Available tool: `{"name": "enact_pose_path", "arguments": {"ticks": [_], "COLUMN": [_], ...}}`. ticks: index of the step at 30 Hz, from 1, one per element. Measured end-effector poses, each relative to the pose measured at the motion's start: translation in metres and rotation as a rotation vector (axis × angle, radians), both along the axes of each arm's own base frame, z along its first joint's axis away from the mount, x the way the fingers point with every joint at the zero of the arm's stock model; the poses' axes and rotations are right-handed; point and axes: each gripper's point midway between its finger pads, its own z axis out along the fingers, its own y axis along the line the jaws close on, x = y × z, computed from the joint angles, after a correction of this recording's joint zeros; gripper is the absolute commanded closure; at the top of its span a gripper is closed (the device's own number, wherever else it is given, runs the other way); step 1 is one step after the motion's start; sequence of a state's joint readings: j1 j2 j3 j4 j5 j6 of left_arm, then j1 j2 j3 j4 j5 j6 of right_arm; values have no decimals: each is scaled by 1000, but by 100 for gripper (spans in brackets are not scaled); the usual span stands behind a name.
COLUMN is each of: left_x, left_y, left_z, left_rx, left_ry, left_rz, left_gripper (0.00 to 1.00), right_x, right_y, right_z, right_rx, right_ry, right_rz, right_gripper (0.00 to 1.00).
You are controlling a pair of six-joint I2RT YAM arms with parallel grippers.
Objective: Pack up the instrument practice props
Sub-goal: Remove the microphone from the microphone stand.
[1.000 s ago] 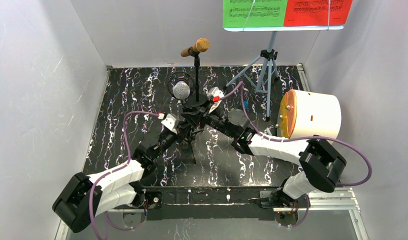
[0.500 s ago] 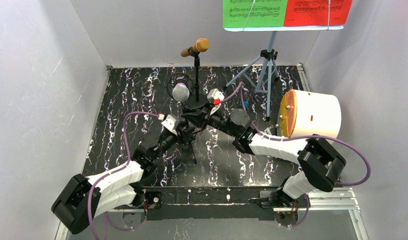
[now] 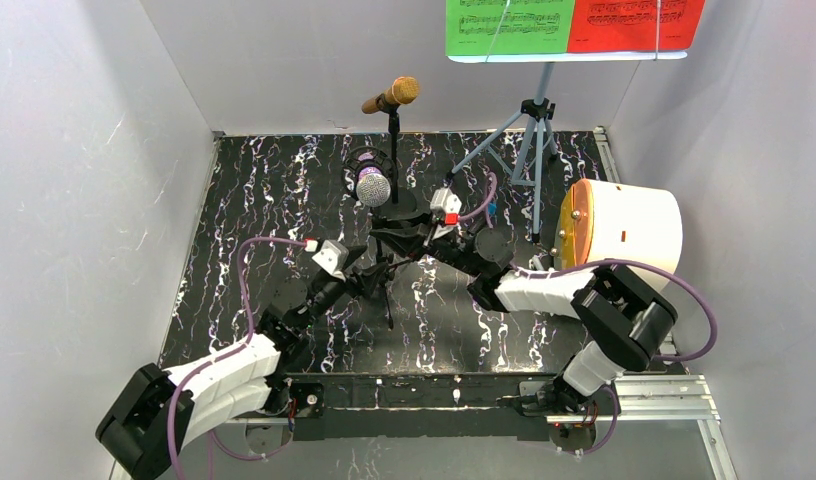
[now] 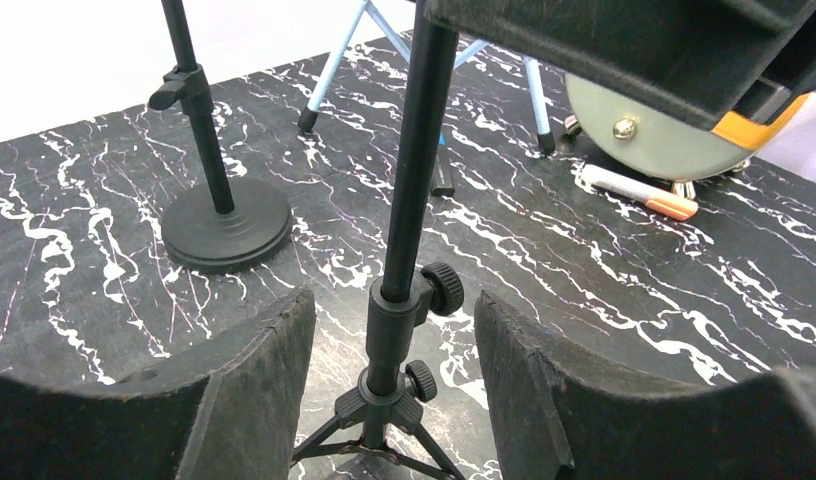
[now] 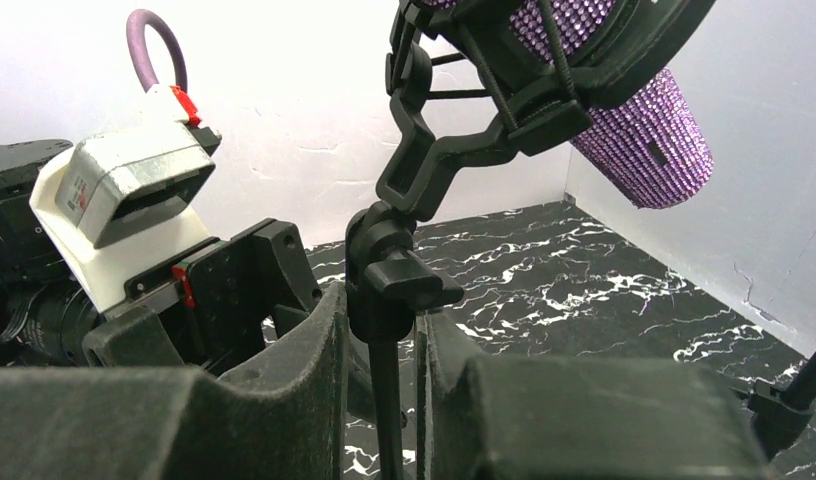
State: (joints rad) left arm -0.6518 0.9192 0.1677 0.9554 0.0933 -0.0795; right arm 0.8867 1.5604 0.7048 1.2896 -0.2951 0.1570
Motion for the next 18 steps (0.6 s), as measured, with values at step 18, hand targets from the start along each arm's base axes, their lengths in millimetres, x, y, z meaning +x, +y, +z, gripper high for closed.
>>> {"name": "enact_pose_path", "arguments": {"ticks": [18], "left_x": [2], "left_y": [4], "left_z": [-6], "left_rx": [-4], "left_ry": [15], "left_rz": [25], "left_gripper": [41], "right_x": [-1], "right_y": [15], "right_z": [-78], "right_rx": [-203], "right_ry": [91], "right_rz": [93], "right_gripper": [99]}}
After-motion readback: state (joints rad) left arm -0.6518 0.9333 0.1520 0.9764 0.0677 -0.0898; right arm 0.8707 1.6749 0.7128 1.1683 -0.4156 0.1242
